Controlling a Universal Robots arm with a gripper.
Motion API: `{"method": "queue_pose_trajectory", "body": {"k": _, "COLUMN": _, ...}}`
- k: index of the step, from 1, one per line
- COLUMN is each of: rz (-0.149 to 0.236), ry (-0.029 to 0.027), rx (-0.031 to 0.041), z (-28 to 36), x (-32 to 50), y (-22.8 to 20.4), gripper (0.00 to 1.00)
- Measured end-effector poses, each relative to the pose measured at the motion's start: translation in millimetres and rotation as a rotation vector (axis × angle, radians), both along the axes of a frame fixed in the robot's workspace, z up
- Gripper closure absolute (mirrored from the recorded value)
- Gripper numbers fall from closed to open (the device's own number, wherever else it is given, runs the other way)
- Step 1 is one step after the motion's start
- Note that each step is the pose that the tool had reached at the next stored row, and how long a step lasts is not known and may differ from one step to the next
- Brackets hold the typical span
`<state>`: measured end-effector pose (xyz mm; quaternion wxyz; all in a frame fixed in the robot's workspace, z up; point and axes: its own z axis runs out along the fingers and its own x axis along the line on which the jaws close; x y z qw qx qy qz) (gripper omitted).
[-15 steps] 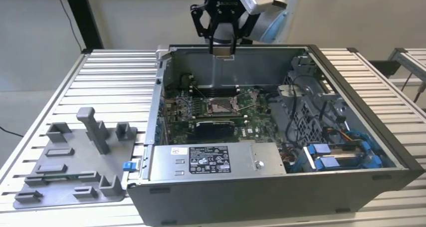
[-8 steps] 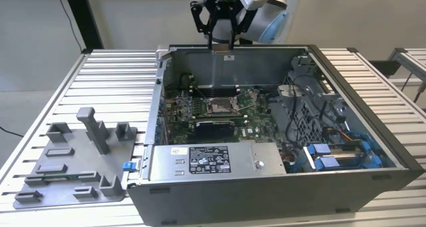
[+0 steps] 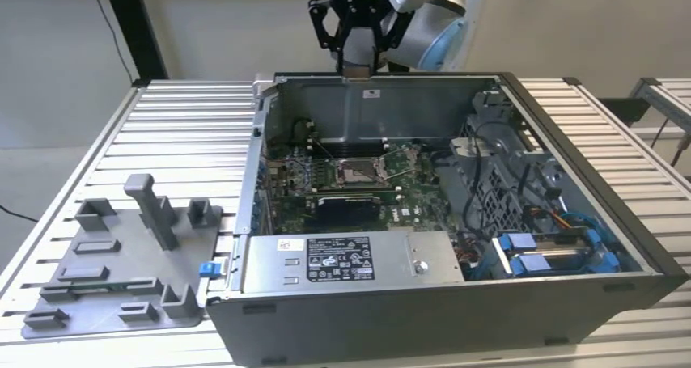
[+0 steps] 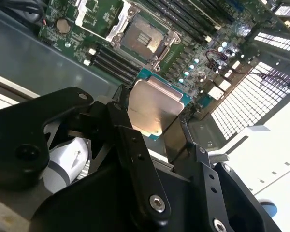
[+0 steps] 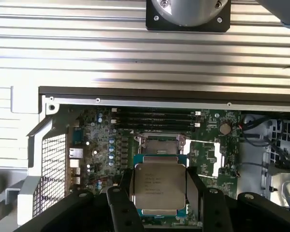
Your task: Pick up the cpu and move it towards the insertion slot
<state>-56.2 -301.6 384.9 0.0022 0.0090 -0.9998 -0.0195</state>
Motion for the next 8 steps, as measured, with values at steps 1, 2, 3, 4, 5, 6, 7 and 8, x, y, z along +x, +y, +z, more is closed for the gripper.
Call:
{"method": "queue_pose_trajectory", "body": {"k": 1, "rz": 0.000, "ry": -0.0001, "rx": 0.0001, "z": 0.0, "x": 0.0, "y": 0.0, "gripper": 1.00}}
{"method": "queue_pose_trajectory", "body": {"k": 2, "rz": 0.000, "ry": 0.0000, "rx": 0.0000, "z": 0.0, "x": 0.0, "y": 0.0, "gripper": 1.00}}
{"method": "queue_pose_trajectory", "body": {"k": 3, "rz": 0.000, "ry": -0.0001, "rx": 0.0001, "z": 0.0, "x": 0.0, "y": 0.0, "gripper": 1.00}}
{"method": "queue_pose_trajectory", "body": {"k": 4, "rz": 0.000, "ry": -0.0001, "rx": 0.0001, "z": 0.0, "x": 0.0, "y": 0.0, "gripper": 1.00}}
{"method": "queue_pose_trajectory", "body": {"k": 5, "rz": 0.000, "ry": -0.0001, "rx": 0.0001, "z": 0.0, "x": 0.0, "y": 0.0, "gripper": 1.00}}
{"method": "queue_pose_trajectory", "body": {"k": 6, "rz": 0.000, "ry": -0.0001, "rx": 0.0001, "z": 0.0, "x": 0.0, "y": 0.0, "gripper": 1.00}}
{"method": "queue_pose_trajectory", "body": {"k": 7, "rz": 0.000, "ry": 0.0000, "rx": 0.0001, "z": 0.0, "x": 0.0, "y": 0.0, "gripper": 1.00}}
{"method": "queue_pose_trajectory", "body": {"k": 8, "rz": 0.000, "ry": -0.0001, "rx": 0.0001, "z": 0.0, "x": 0.0, "y": 0.0, "gripper": 1.00}}
